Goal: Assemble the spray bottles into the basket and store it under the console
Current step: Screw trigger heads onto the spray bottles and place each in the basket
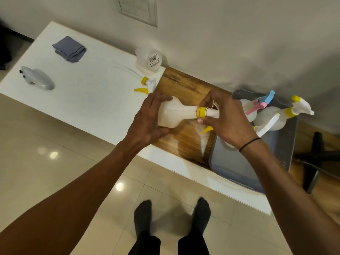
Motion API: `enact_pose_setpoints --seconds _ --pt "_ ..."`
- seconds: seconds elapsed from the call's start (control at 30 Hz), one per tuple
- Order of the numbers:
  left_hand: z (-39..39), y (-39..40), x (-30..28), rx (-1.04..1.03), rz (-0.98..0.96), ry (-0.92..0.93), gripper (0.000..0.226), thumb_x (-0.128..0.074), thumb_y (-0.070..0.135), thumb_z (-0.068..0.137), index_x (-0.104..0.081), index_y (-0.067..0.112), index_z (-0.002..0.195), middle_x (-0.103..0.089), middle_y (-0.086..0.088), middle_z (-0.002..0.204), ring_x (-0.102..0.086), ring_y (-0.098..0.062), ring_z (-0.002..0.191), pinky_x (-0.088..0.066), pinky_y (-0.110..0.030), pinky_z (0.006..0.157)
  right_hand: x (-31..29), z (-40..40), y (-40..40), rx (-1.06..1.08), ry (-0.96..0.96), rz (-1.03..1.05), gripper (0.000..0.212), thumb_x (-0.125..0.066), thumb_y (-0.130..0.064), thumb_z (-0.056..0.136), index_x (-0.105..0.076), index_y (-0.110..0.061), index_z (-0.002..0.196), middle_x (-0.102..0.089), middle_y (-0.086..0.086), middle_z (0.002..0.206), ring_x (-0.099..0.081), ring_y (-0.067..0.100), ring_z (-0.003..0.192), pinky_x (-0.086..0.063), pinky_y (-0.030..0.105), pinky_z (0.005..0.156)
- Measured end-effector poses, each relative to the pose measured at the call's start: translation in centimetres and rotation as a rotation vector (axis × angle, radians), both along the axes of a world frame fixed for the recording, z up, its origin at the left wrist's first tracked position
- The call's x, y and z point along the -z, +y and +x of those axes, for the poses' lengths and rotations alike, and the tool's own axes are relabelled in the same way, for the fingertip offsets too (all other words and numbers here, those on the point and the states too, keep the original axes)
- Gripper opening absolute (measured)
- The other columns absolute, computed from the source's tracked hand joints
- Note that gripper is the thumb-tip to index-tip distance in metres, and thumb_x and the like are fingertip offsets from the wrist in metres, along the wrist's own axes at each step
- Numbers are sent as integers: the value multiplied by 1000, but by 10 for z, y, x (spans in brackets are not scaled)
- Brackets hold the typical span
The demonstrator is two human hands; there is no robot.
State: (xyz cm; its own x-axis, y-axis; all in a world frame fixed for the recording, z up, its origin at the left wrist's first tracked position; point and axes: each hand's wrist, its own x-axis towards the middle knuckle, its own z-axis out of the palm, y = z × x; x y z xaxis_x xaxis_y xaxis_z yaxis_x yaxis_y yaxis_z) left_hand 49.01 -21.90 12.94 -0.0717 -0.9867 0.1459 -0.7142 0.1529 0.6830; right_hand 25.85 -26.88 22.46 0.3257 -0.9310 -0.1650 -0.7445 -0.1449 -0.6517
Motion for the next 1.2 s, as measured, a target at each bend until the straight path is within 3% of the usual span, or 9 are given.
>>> enact_pose_setpoints --seconds 0.2,0.3,0.43,0.57,0.77,0.87,0.97,1.07,1.2 --pt "1 3 -1 -25 -39 -38 102 -100 21 58 -41 27 141 -49 -9 147 -49 -28 135 -61 -52 92 6 -3 3 49 -140 48 29 -90 -25 77 -70 -9 90 -74 -1 75 -64 3 65 -43 14 60" --pt "-2 7 -1 -83 -104 -89 100 -99 20 58 -41 25 140 -49 -13 147 -49 -31 136 -63 -49 84 11 0 6 121 -287 138 32 -84 -31 86 -69 -3 86 -77 7 70 -77 18 67 -62 42 71" --pt "-8 13 1 -146 -281 -170 89 -95 15 66 -43 21 138 -44 -16 146 -49 -38 136 -63 -45 77 22 5 15 362 -576 451 42 -80 -26 90 -62 12 89 -75 14 65 -78 36 67 -53 78 71" --pt "-11 16 4 -125 -337 -117 81 -90 15 74 -42 19 139 -39 -13 149 -47 -37 140 -65 -45 77 28 6 20 494 -808 569 21 -79 -8 85 -63 4 81 -75 14 66 -79 33 66 -65 38 61" --pt "-11 18 1 -28 -318 334 88 -77 37 87 -32 -1 153 -34 -17 160 -33 -35 152 -48 -50 111 29 1 20 481 -802 440 18 -82 1 82 -66 6 86 -69 26 87 -78 34 64 -64 40 61" --pt "-9 3 -11 -420 78 800 65 -47 57 101 -43 19 154 -51 7 150 -51 -10 140 -56 -35 96 28 0 19 425 -692 318 17 -86 -4 81 -69 -4 84 -73 12 81 -78 33 64 -65 45 65" --pt "4 -14 -18 -492 787 1130 77 -38 83 92 -58 29 143 -68 -6 134 -72 -27 117 -64 -41 70 29 -4 18 376 -583 248 20 -87 -11 81 -70 -6 89 -75 6 82 -79 29 66 -66 45 69" --pt "11 -16 -19 -329 958 1110 64 -60 69 93 -56 29 143 -65 -20 140 -77 -29 95 -62 -33 57 28 -11 18 325 -559 276 22 -88 -11 80 -71 -5 93 -76 -2 78 -80 28 68 -66 41 66" --pt "21 -12 -16 -4 838 1294 63 -73 17 90 -50 23 148 -50 -11 154 -61 -33 130 -64 -33 75 27 -26 18 382 -671 385 19 -86 -8 80 -72 -2 91 -74 18 87 -79 34 71 -64 36 63"
